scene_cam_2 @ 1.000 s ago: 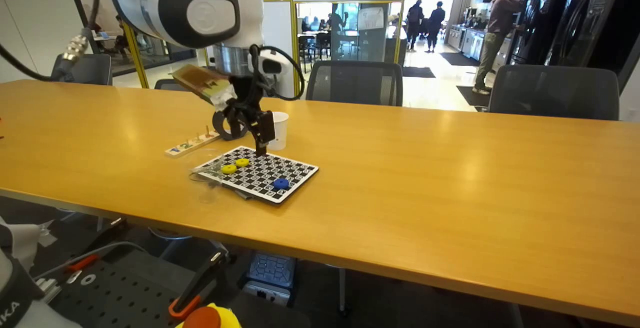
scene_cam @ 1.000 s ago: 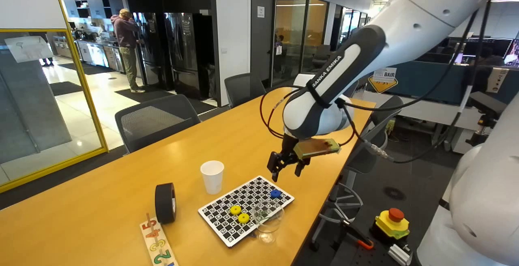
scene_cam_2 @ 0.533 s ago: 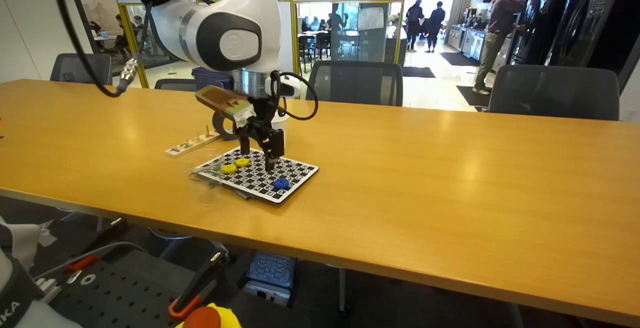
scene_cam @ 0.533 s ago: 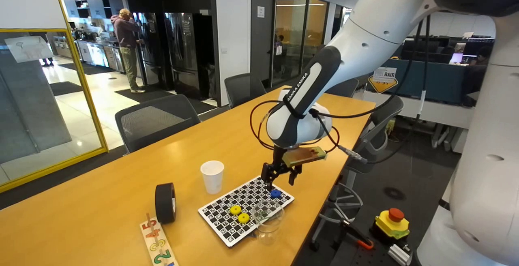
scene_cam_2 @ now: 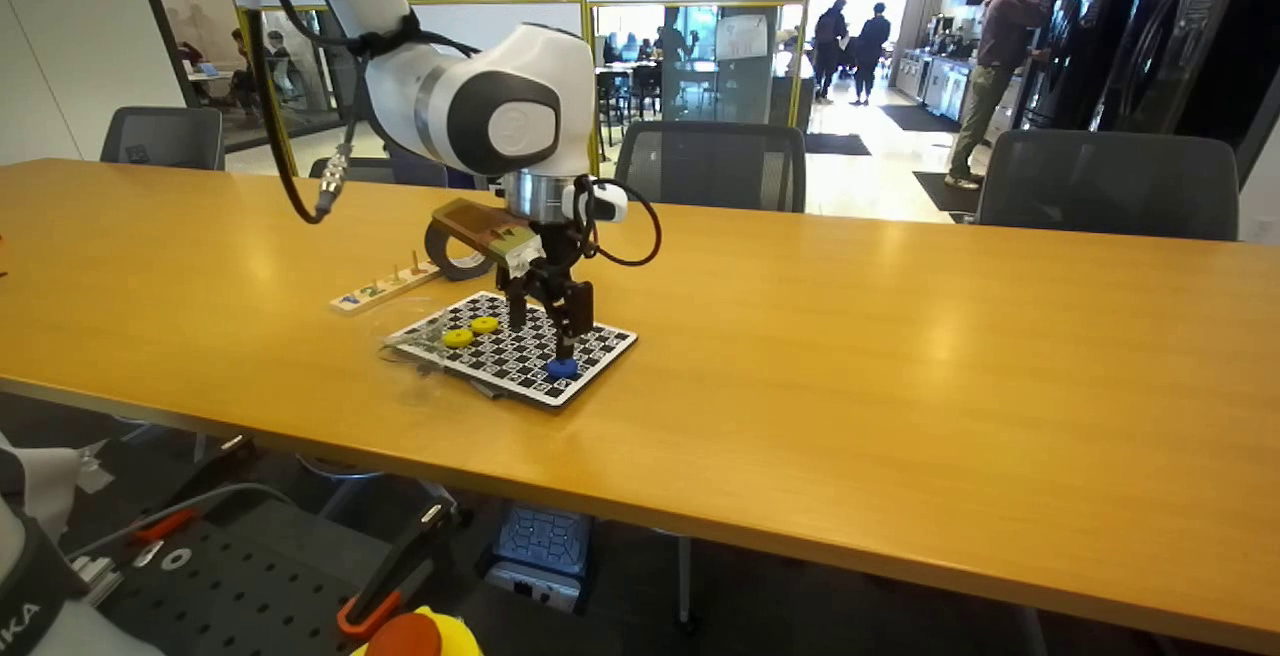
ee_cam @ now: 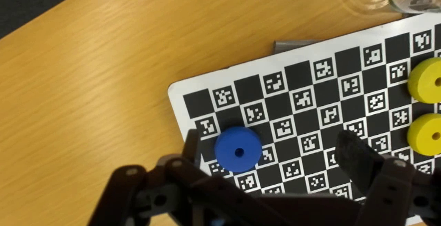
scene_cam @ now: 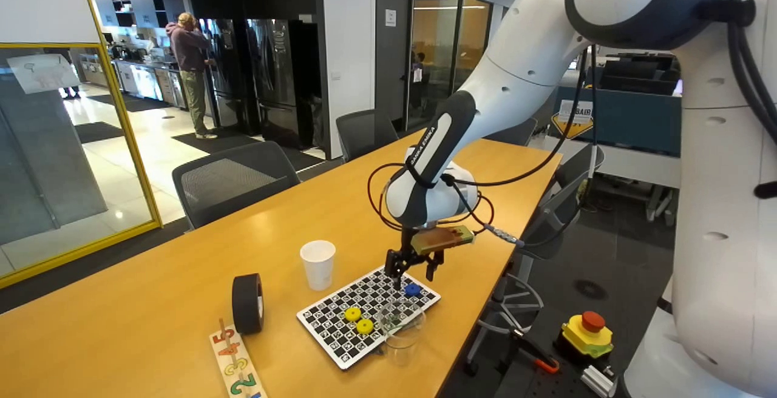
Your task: Put the round blue block in the white cup then put the two round yellow blocks in the clear cup
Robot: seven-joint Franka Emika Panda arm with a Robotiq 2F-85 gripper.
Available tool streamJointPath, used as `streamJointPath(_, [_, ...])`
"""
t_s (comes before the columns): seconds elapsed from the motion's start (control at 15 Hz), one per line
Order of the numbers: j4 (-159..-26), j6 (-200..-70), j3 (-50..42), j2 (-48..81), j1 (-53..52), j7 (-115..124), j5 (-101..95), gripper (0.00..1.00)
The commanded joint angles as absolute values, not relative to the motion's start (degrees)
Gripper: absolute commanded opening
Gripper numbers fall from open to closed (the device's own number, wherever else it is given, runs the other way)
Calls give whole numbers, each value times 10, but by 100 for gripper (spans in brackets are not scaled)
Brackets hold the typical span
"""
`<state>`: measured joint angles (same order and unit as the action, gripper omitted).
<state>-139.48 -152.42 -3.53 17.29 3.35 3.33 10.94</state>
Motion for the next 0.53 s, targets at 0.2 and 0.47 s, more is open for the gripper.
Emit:
streamJointPath(0.2, [-1335,-1519,-38,235,45,48,105,100])
streamJointPath(0.47, [-1324,-1520,-40,251,48,50,103,100])
